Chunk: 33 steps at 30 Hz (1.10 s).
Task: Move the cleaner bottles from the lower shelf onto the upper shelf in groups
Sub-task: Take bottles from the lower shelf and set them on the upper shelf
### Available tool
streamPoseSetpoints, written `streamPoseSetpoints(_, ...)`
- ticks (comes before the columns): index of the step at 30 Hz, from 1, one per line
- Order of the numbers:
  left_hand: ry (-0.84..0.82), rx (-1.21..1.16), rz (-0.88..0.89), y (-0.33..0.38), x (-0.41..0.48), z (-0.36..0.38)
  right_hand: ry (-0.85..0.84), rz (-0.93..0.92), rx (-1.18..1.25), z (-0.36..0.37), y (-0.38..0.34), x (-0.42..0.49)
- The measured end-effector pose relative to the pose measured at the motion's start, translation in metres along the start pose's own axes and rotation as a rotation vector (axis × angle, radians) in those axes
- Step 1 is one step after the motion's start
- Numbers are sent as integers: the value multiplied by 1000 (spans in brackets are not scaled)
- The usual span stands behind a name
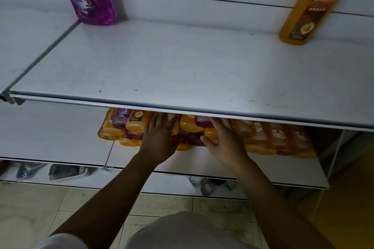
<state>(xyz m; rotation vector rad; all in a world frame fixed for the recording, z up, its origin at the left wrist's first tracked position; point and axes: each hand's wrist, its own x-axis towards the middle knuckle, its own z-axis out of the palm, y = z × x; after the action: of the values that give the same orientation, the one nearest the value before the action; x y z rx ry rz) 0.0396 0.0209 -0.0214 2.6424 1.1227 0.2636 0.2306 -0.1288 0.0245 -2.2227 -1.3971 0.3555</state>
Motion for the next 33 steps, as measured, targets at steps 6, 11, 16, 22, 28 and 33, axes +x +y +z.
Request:
streamPoseSetpoints(6, 157, -396, -64, 8, -28, 15, 63, -78, 157, 6, 9, -17)
streamPoseSetpoints(11, 323, -600, -189, 12, -38, 17, 119, -71, 353, 16, 9, -21)
streamPoseSetpoints(16, 451, -896, -442, 18, -48, 18, 207, -68, 458, 24, 10, -27)
streamPoseSetpoints(22, 317, -1676, -778, 29, -36, 2, 205, 19, 520, 24, 5, -26)
streamPoseSetpoints(28, 200, -1724, -797, 28, -34, -10, 312, 67, 669, 26, 3, -26)
streamPoseSetpoints(33, -19, -1773, -802, 23, -50, -13, 333, 584, 1275, 23, -15, -28)
